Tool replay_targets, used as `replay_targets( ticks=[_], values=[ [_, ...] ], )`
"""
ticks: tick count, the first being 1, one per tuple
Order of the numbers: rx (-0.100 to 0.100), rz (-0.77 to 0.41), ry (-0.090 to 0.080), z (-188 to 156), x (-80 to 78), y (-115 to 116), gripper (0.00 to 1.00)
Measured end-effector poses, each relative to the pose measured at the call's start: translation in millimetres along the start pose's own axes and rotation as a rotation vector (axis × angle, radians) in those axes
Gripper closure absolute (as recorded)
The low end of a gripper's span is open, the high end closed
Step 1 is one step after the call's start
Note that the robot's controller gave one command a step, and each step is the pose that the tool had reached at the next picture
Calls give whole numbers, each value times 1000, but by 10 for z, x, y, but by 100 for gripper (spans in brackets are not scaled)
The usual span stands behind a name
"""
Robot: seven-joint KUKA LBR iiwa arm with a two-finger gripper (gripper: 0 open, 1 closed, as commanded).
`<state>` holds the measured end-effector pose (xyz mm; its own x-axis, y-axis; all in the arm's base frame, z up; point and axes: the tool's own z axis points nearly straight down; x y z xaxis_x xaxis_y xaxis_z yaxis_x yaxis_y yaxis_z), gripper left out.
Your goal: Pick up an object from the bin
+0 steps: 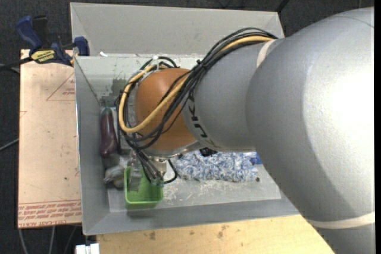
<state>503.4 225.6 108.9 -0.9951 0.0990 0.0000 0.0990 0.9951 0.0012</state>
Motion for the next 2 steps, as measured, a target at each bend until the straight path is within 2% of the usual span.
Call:
replay_targets(
  ticks=[2],
  values=[
    [2,0,3,-245,9,-3,100]
  ],
)
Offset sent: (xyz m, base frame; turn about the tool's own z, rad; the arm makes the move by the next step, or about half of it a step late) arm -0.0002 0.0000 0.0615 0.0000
